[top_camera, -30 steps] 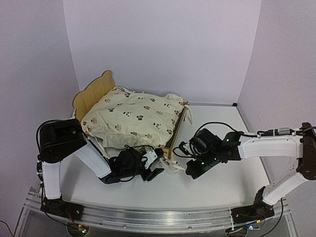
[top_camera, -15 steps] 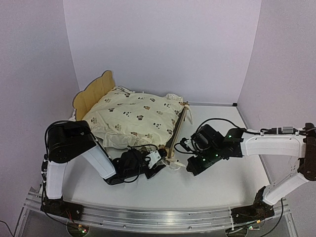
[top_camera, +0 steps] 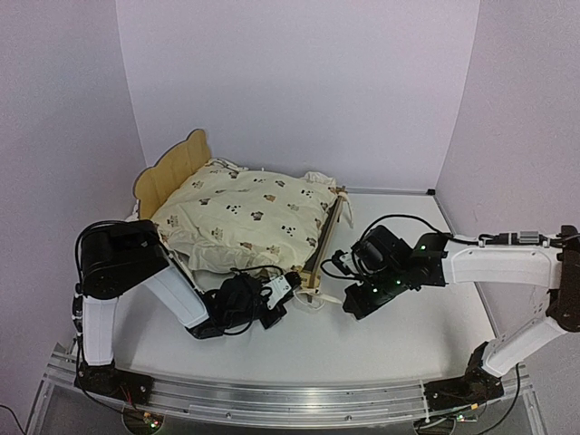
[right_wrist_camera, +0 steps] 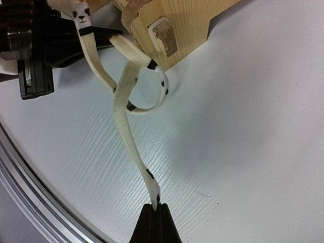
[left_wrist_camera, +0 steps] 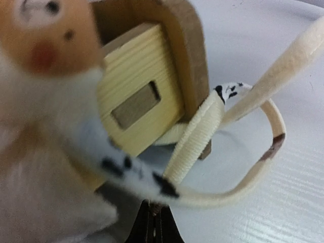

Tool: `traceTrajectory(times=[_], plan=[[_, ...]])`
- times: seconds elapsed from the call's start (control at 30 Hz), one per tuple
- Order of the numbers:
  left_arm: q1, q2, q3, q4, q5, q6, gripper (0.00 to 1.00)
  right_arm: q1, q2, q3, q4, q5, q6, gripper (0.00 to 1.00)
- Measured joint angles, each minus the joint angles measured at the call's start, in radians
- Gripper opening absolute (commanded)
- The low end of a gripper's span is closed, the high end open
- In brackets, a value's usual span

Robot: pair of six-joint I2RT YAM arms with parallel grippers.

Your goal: Set up the pet bed

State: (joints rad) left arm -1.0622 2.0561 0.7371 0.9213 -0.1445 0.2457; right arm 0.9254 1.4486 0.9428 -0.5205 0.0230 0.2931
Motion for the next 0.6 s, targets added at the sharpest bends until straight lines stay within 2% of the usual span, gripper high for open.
traceTrajectory(times=[0.43,0.6], plan=[[0.004,-0.297,-0.063,-0.505,-0.259,-0.269,0.0,-0.05,0.045,0.011,0.0,0.029,0.03,0.0],[0.05,-0.365,-0.053,-0.695,-0.311,-0.382,0.0,-0.07,0.049,0.01,0.0,0.042,0.052,0.0]])
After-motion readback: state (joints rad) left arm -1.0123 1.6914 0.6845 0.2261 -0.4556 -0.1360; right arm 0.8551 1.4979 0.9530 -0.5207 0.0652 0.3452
